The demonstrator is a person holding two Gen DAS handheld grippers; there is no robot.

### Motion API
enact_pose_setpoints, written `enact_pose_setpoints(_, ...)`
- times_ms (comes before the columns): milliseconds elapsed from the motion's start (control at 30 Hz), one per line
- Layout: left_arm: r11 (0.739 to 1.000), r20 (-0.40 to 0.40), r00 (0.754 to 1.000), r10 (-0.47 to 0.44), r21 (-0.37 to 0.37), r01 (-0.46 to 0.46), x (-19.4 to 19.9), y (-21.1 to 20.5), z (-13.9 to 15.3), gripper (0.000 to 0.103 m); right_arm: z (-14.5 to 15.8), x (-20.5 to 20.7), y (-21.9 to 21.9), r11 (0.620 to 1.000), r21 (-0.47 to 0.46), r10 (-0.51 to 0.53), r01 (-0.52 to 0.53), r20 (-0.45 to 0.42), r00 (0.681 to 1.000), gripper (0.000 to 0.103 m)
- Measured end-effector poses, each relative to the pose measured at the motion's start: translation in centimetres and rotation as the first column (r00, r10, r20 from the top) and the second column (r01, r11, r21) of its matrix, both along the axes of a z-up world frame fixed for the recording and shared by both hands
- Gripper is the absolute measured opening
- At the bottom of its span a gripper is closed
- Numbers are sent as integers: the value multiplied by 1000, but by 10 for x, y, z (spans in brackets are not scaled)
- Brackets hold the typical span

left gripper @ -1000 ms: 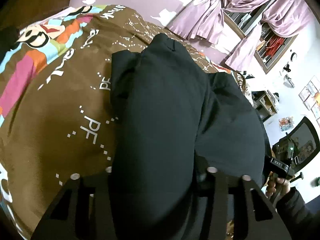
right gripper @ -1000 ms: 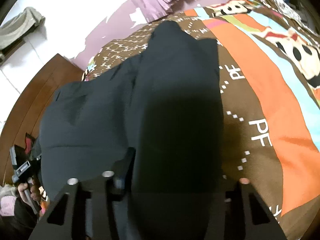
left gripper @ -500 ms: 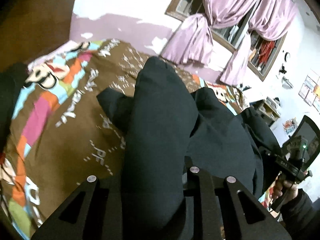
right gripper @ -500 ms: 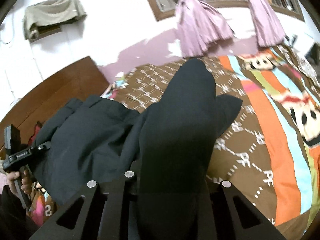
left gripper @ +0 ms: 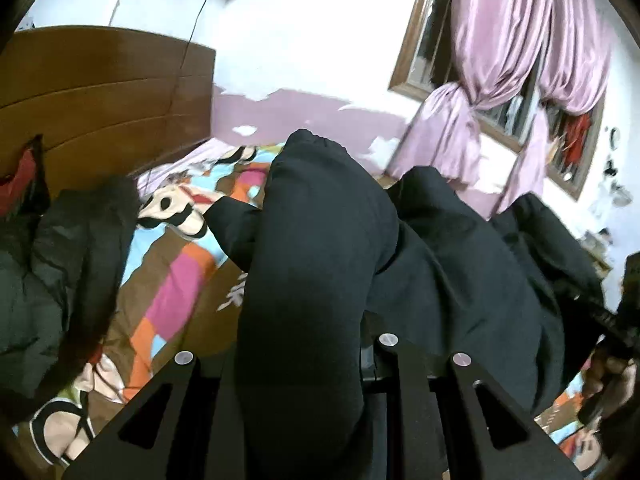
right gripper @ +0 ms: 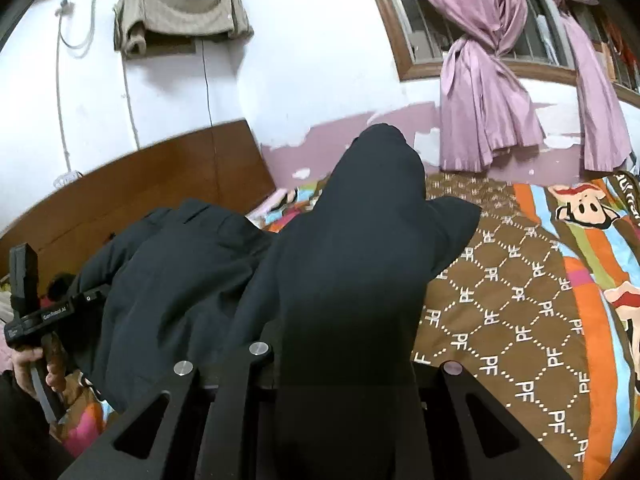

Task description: Fold large clothes

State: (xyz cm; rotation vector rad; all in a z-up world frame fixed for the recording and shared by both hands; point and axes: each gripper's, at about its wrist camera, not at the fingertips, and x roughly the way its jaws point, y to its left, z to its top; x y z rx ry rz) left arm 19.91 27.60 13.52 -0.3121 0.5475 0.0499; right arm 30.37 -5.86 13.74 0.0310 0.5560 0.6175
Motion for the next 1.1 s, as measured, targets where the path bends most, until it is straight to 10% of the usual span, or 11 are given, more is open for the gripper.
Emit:
enact_pose_setpoints(333,997,-210,976,63,-23,-69,39,16,-85,25,-87,34,-18,989,-93,-126,113,-150,981,27)
enact_pose_setpoints(567,984,-250,954,164,-21,-175,36,32,-89,63,-87,25,-24,971,-122,-223,206,-156,962,78)
enact_pose_setpoints(733,965,-165,951,262,78,-252,15,19,-71,96,-73,11,-30,948,-157,-285,275,-39,958,91)
enact_pose_setpoints(1100,963,44,984,172,203,-178,-35,-38,-24,101,-28,-49,-27,963,-26,-264,270,135,955,103)
